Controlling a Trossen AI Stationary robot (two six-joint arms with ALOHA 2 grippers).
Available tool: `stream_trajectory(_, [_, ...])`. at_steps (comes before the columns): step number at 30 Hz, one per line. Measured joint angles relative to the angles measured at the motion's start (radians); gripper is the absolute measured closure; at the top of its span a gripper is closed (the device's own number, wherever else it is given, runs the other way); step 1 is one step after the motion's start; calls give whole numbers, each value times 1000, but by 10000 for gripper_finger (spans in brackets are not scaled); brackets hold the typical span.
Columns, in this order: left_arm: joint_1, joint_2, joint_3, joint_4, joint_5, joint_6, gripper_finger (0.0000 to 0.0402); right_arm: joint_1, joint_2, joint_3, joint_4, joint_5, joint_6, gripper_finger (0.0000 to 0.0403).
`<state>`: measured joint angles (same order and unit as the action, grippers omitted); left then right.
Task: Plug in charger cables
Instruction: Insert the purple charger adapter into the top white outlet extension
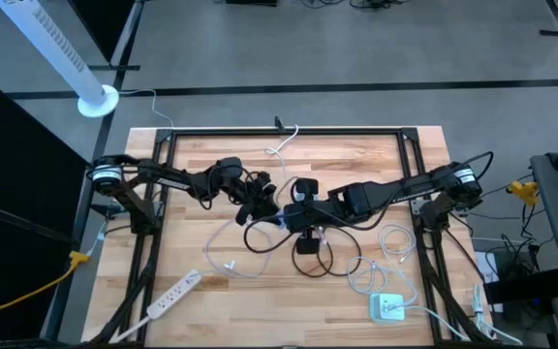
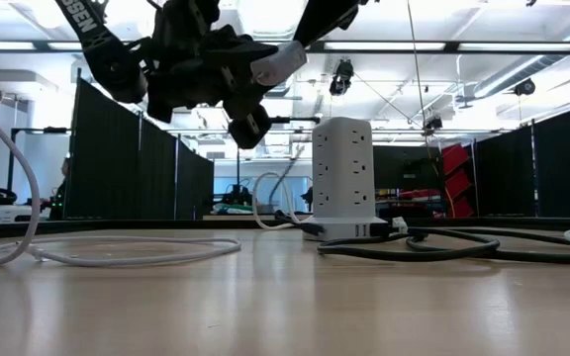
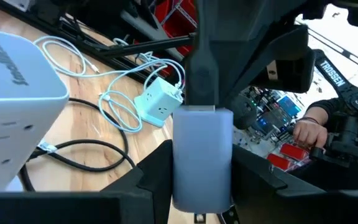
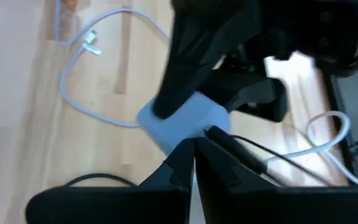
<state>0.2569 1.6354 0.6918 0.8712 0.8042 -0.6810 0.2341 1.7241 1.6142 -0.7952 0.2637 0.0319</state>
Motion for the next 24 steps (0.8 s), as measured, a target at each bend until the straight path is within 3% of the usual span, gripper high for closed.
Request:
stream_trajectory(7, [18,-54,5,27,-87,-8,283,18,4,-1,12,-43,21,403])
stream_trajectory(17, [38,-97,3,4,7,-3,283,43,-69,10,0,89,-81,398])
stream_trajectory(20, [38,-102,3,7,63,-2,283,43,-80,44,-3,96,-129,371])
stream_trajectory(24, [37,-102,3,3,76,-1,283,38,-75,83,3,101,-214,302])
